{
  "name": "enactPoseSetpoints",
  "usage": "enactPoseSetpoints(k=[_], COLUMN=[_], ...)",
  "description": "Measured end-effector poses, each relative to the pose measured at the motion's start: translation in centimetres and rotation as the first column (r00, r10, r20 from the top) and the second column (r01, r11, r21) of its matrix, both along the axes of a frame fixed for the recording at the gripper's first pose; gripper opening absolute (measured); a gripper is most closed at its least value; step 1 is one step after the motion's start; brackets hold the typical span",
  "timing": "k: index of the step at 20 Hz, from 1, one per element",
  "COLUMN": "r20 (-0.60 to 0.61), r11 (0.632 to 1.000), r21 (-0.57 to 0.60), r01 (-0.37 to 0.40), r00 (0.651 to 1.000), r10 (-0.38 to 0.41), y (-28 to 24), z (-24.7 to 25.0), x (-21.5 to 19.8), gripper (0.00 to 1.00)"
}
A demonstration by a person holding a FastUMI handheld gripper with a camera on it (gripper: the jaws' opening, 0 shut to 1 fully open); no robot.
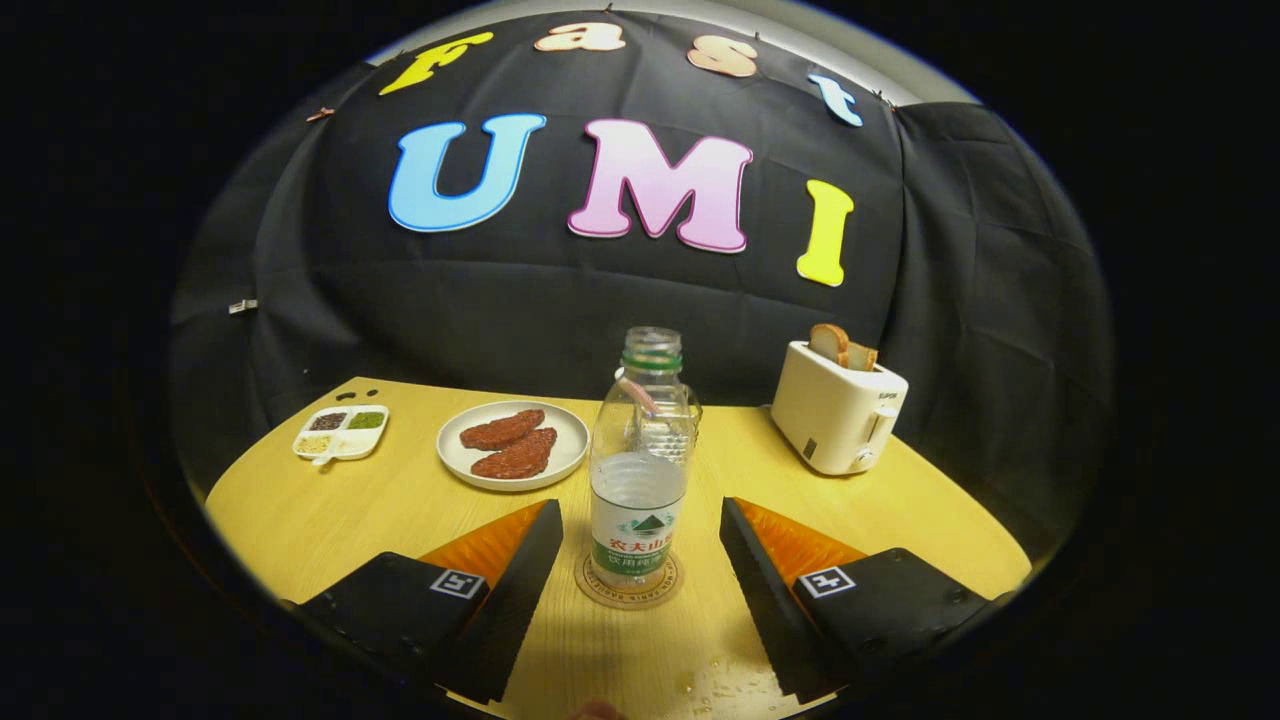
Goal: Take the bottle from table, then pour the juice into the cup, finally place the bottle on the coaster
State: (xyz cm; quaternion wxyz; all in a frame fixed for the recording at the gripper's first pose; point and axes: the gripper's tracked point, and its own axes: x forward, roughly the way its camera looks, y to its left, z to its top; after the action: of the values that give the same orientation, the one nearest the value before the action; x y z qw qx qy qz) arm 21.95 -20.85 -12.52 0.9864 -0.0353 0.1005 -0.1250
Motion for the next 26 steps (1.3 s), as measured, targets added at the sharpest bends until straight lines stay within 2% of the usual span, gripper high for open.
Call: enactPoseSetpoints(k=[3, 6, 10, 12, 16, 21, 26], r20=[0.052, 0.124, 0.217, 0.235, 0.273, 0.255, 0.242], r11=[1.0, 0.996, 0.98, 0.975, 0.959, 0.958, 0.968], r21=[0.014, 0.025, 0.035, 0.033, 0.118, 0.07, 0.047], r01=[-0.025, -0.09, -0.195, -0.219, -0.259, -0.279, -0.247], r00=[0.998, 0.989, 0.959, 0.95, 0.937, 0.933, 0.943], r10=[0.024, 0.086, 0.183, 0.206, 0.22, 0.253, 0.229], y=[0.7, 2.7, 6.5, 7.5, 10.2, 9.9, 9.2], z=[4.5, 9.8, 16.7, 19.6, 20.8, 18.6, 17.1], x=[-4.7, -9.5, -15.8, -18.7, -22.7, -25.8, -27.4], gripper=[0.97, 0.97, 0.97, 0.97, 0.97, 0.97, 0.97])
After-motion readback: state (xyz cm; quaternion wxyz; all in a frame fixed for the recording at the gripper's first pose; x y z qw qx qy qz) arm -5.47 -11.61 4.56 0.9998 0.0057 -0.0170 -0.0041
